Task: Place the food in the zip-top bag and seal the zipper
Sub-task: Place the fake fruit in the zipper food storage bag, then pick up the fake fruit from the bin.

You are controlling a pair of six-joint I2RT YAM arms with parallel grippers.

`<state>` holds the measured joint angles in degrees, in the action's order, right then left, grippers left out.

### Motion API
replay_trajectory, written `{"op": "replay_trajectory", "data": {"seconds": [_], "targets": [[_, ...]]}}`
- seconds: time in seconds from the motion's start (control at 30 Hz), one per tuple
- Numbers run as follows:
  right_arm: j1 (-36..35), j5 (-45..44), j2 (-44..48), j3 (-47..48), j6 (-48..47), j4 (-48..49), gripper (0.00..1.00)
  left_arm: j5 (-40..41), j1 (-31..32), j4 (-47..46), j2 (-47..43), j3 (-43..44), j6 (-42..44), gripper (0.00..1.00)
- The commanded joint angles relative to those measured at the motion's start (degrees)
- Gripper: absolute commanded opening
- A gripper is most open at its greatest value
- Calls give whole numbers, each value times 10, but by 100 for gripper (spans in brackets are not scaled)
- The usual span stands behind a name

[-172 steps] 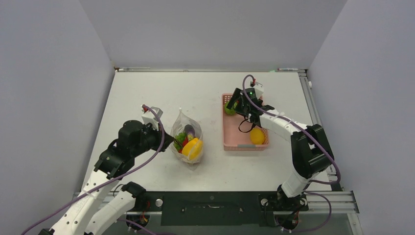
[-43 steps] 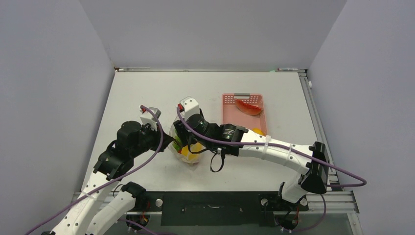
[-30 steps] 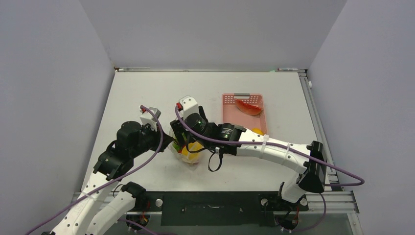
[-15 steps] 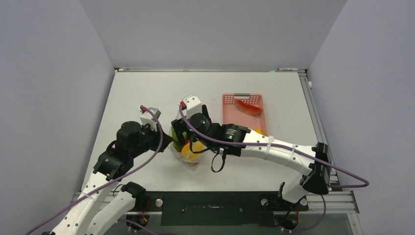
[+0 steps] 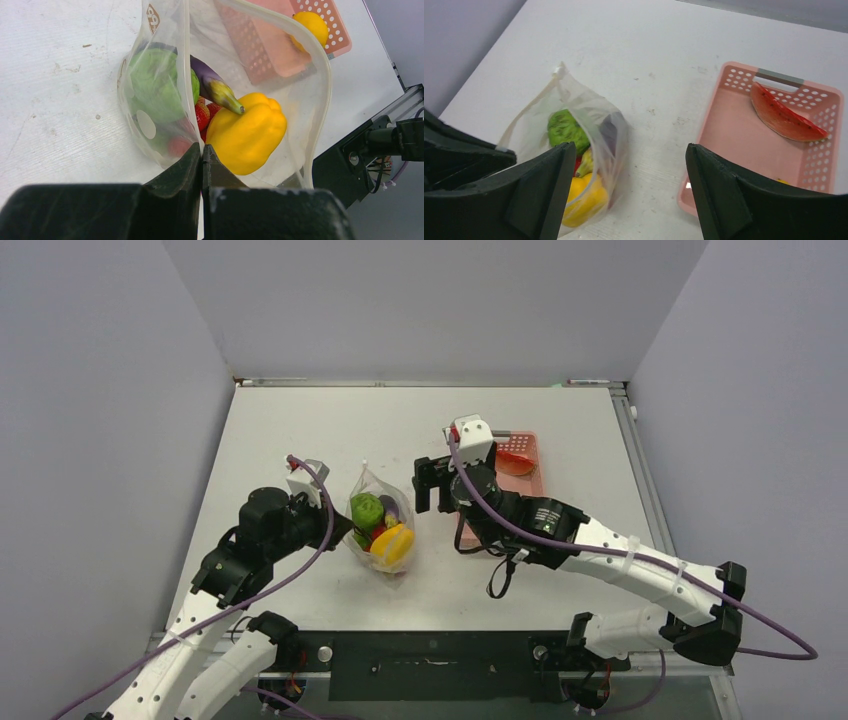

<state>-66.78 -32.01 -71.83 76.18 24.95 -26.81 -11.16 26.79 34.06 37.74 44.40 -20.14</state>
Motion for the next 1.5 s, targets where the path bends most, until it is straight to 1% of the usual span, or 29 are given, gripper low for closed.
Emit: {"op": "replay_trajectory", "data": {"seconds": [0.0,0.13,0.3,0.5,0.73,0.9,1.07,1.3,1.47], "targets": [[38,-30,25,-33,23,-33,82,-3,-2,-17,-1,2,4,0],[77,-29,42,-69,50,-56,82,-3,-2,-18,0,2,3,0],[106,-58,43,-90,78,-113,83,-3,-2,-16,3,2,3,0],[140,-52,20,-120,101,-164,83,-3,-2,-16,2,2,3,0],[162,-37,-24,-153,98,-187,81,-6,-2,-16,5,2,3,0],[176,-41,-66,-165,91,-190,81,-8,-2,-16,6,2,3,0],[186,-63,-106,-169,91,-187,81,-7,-2,-16,7,2,3,0],[220,-77,-132,-185,80,-163,81,-7,-2,-17,8,2,3,0],[245,-64,-143,-192,66,-138,82,-6,-2,-16,7,2,4,0]]}}
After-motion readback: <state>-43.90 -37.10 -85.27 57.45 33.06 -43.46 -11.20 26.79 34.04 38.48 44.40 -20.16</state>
